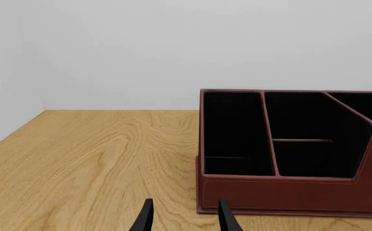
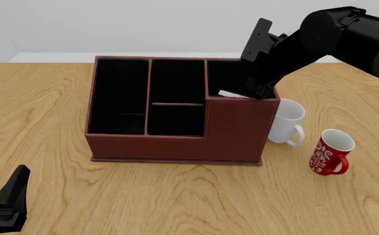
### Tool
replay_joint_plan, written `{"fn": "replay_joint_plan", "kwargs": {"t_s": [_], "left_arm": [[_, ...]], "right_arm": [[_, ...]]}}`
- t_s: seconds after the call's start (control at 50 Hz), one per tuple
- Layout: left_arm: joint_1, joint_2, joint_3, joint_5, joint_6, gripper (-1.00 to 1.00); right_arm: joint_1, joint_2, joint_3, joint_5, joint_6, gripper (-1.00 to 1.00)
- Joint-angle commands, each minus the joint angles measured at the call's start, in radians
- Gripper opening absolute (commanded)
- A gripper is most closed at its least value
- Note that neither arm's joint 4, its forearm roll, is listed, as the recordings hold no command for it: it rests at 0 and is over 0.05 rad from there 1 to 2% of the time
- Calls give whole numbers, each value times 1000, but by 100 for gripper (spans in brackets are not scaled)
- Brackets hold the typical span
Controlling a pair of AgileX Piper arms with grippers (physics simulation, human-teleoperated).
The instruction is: Pick up the book and place it in the right compartment of the caddy.
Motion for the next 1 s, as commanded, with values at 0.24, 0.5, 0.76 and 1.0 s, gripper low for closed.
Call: {"fn": "replay_joint_plan", "kwargs": {"t_s": [0.24,0.5,0.76,1.0], "left_arm": [[0,0,0,0,0,100],[0,0,0,0,0,100],[0,0,0,0,0,100],[0,0,0,0,0,100]], "right_arm": [[4,-28,12,3,-12,100],[40,-131,108,-32,-16,100],[61,-250,228,-70,-16,100],[93,-364,332,-127,-25,100]]}}
